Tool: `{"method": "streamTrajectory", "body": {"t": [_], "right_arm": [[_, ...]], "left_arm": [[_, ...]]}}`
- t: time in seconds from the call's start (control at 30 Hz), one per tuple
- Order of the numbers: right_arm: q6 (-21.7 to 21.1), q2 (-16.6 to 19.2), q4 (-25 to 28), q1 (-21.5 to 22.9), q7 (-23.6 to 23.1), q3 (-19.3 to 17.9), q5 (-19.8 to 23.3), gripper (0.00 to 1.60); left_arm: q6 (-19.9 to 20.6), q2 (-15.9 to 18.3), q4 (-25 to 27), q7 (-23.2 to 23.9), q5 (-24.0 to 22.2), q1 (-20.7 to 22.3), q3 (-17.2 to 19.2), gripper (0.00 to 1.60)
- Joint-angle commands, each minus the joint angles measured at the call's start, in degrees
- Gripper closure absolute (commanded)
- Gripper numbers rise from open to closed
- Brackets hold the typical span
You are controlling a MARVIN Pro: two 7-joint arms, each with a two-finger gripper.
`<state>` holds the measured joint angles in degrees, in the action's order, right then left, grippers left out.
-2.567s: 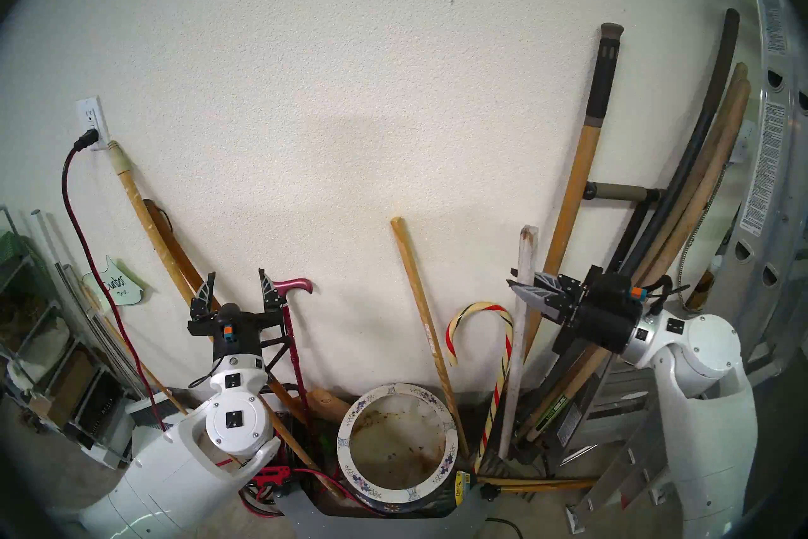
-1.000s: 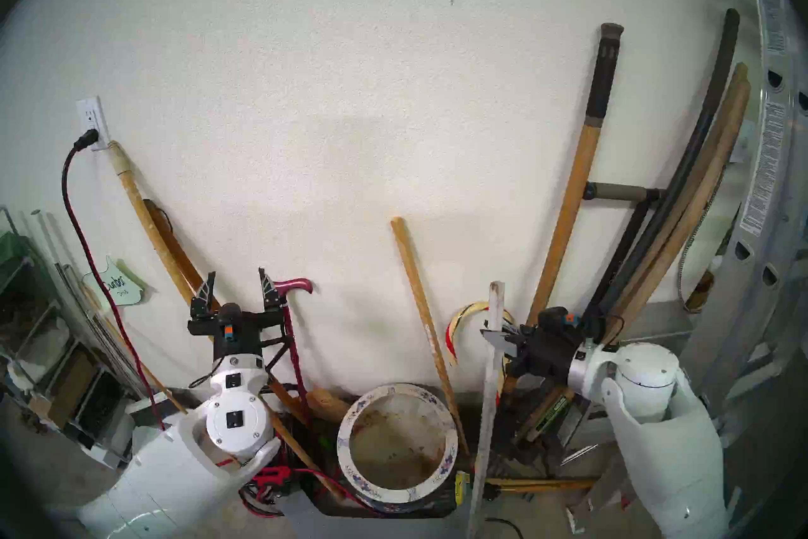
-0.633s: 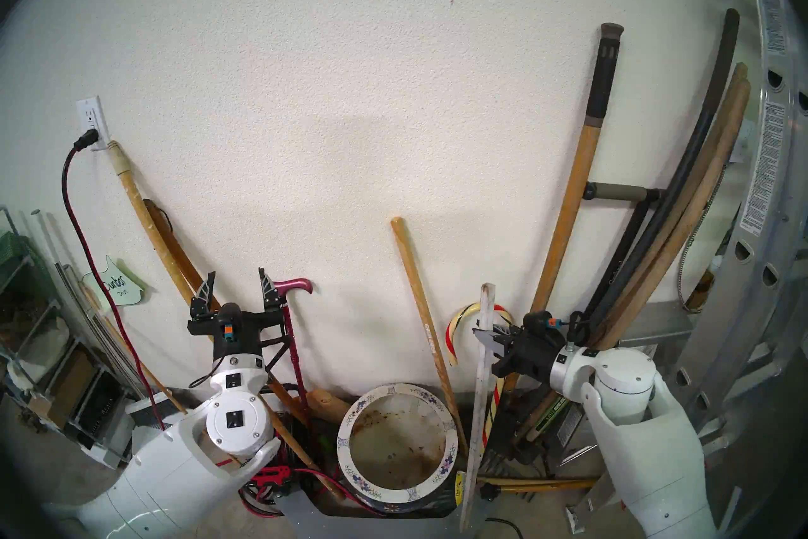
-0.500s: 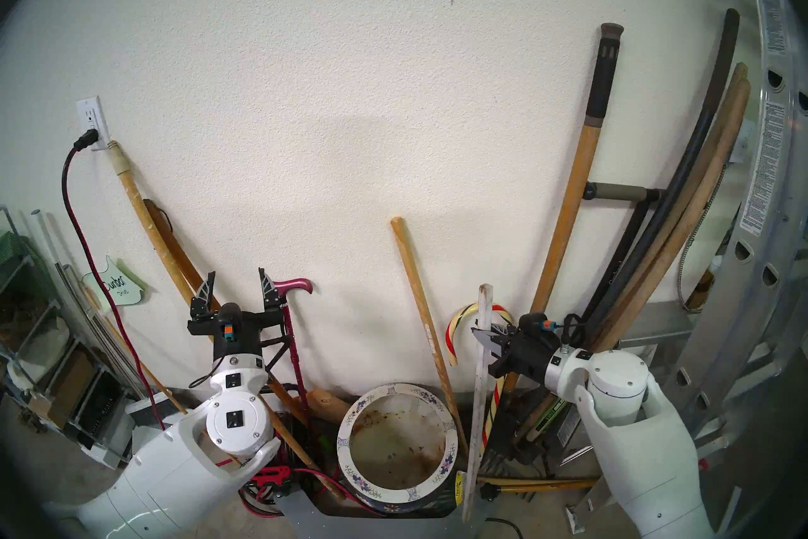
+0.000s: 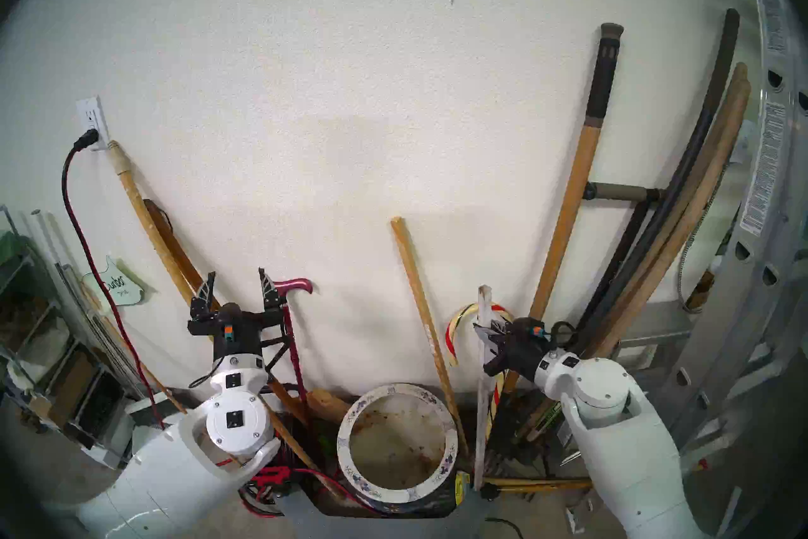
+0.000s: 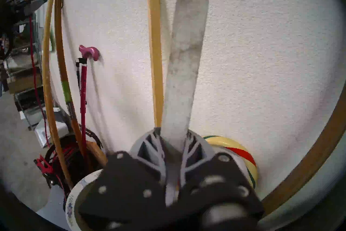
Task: Take wooden sticks or brooms out of the pot
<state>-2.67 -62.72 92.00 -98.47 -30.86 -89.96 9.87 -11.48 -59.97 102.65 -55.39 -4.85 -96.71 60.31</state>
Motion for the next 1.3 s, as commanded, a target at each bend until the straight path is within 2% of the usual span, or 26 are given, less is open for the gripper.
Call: {"method": "streamTrajectory", "body": {"t": [0.0, 0.4, 0.63, 0.77, 0.8, 0.87, 1.23, 1.27], "right_arm": [[2.67, -1.56, -2.50, 3.17, 1.14, 0.34, -0.22, 1.60], [4.83, -3.26, -9.39, 6.84, 3.53, 0.95, -1.94, 1.60], [7.95, -4.32, -16.60, 10.60, 6.81, 1.19, -4.48, 1.60], [7.94, -5.10, -21.56, 13.97, 8.37, 1.03, -4.90, 1.60], [7.75, -5.24, -20.43, 12.74, 9.15, 0.36, -5.04, 1.60], [8.19, -5.56, -23.93, 15.40, 9.40, 0.82, -5.24, 1.60], [9.69, -6.89, -32.46, 20.59, 12.71, -0.86, -5.51, 1.60], [10.41, -6.98, -34.68, 22.10, 12.62, -0.85, -5.57, 1.60]], "left_arm": [[-0.09, -0.04, -0.02, -0.01, 0.02, 0.08, -0.03, 0.00], [-0.11, 0.21, -0.02, -0.27, -0.16, 0.25, -0.31, 0.00], [-0.11, 0.37, -0.02, -0.45, -0.29, 0.35, -0.50, 0.00], [-0.10, 0.46, -0.01, -0.54, -0.35, 0.41, -0.60, 0.00], [-0.10, 0.48, -0.01, -0.56, -0.37, 0.42, -0.62, 0.00], [-0.10, 0.52, -0.01, -0.60, -0.40, 0.45, -0.67, 0.00], [-0.11, 0.71, 0.00, -0.81, -0.54, 0.58, -0.89, 0.00], [-0.12, 0.74, -0.01, -0.84, -0.56, 0.60, -0.92, 0.00]]}}
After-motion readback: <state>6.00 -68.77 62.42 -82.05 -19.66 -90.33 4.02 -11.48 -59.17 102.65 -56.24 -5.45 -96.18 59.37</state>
